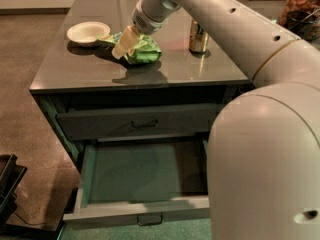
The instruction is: Place green rice chip bag into middle drawer
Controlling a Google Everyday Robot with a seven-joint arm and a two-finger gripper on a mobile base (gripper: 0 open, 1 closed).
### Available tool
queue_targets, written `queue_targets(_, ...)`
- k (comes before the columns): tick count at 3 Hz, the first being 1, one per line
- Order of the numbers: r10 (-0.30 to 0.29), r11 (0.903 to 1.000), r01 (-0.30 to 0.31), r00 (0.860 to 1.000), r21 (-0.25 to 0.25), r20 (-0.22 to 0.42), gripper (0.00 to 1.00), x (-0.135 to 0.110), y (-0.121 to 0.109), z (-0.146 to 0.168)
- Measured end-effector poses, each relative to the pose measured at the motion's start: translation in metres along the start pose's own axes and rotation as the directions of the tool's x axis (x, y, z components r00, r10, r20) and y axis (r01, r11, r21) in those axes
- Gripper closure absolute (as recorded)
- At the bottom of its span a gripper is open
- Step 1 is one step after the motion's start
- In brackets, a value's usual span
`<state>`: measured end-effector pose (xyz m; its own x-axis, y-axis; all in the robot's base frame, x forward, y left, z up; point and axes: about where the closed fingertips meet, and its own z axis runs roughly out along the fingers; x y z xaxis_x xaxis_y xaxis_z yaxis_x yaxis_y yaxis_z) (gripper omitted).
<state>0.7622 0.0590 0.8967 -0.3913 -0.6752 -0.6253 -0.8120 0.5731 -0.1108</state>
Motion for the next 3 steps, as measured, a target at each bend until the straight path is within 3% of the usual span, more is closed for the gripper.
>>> queue_targets(1, 0.053, 0.9985, -0.054, 0.998, -0.011, -0.040, 0.00, 0.023, -0.002, 0.015)
queue_targets(2, 0.083, 0.9964, -0.084, 0.994, -0.009, -0.072, 0.19, 0.047, -0.008, 0.025)
queue_targets(3, 0.084, 0.9963, -0.085, 0.994, -0.009, -0.073, 0.42, 0.048, -0.008, 0.026)
